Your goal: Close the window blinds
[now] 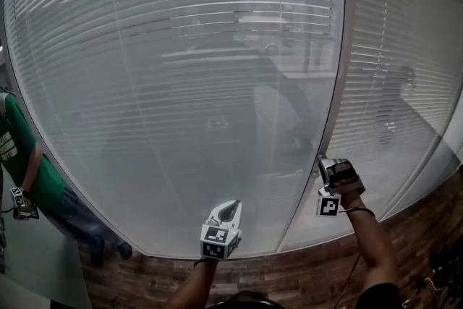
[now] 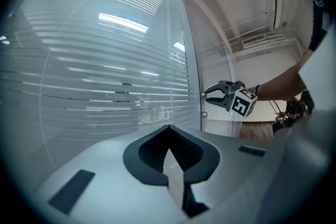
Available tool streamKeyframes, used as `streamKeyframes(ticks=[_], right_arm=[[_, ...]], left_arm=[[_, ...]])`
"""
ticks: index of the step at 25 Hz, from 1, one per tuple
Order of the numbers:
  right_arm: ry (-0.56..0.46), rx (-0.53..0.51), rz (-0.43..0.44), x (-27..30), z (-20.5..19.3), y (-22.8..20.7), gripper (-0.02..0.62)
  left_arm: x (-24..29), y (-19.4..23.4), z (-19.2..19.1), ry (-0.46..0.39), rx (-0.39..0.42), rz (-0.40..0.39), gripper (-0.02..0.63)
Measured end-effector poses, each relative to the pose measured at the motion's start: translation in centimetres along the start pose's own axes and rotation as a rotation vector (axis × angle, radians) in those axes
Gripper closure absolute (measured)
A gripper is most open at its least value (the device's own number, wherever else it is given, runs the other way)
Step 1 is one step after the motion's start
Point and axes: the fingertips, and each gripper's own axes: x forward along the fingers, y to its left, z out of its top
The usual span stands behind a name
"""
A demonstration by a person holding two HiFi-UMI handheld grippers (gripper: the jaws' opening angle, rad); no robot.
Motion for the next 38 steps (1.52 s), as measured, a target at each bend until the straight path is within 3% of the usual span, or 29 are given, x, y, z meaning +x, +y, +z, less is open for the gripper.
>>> streamKeyframes(ticks=[2, 3, 7, 8, 11, 14, 17, 19, 24, 30, 34, 38], right_arm=[[0.012, 0.091, 0.018, -0.2, -0.5, 0.0, 0.468], [0.011, 0.208, 0.041, -0.3, -0.6, -0.3, 0.468], [-0.031, 0.931, 0.166, -1.5, -0.7, -2.6, 0.436], [-0.047, 1.059, 0.189, -1.7, -0.5, -3.1, 0.436], [-0.050, 1.258, 0.221, -1.3, -0.9, -2.8, 0.436], [-0.011, 1.534, 0.237, -0.7, -2.4, -2.0, 0.436], [-0.043, 1.840, 0.263, 0.1, -3.0, -1.3, 0.436], [-0.073, 1.963, 0.262, 0.4, -3.1, -1.2, 0.436], [-0.078, 1.989, 0.236, 0.9, -3.3, -1.2, 0.437], [-0.073, 2.013, 0.229, 0.9, -3.7, -1.1, 0.469], [-0.055, 1.905, 0.223, 0.9, -3.5, -1.3, 0.469], [-0.039, 1.680, 0.226, 0.7, -3.1, -1.7, 0.469]], left_arm=[[-0.2, 0.9, 0.1, -0.009, 0.009, 0.024, 0.611], [-0.3, 1.2, 0.1, -0.017, 0.011, 0.029, 0.611], [-0.7, 0.7, 0.1, -0.013, 0.001, 0.022, 0.611], [-0.7, 0.4, 0.0, -0.008, 0.000, 0.017, 0.611], [-0.8, 0.1, 0.1, -0.015, 0.010, 0.021, 0.611], [-0.9, -0.5, 0.1, -0.015, 0.021, 0.009, 0.611], [-1.1, -1.2, 0.0, -0.011, 0.040, -0.010, 0.611], [-1.3, -1.0, -0.2, -0.010, 0.038, -0.008, 0.611], [-1.8, 0.1, -0.2, -0.013, -0.004, 0.014, 0.611], [-1.7, -0.2, -0.7, 0.003, 0.002, 0.013, 0.611], [-1.6, -0.3, -0.7, 0.013, -0.004, 0.009, 0.611], [-1.5, -0.4, -0.3, -0.009, -0.011, -0.001, 0.611]])
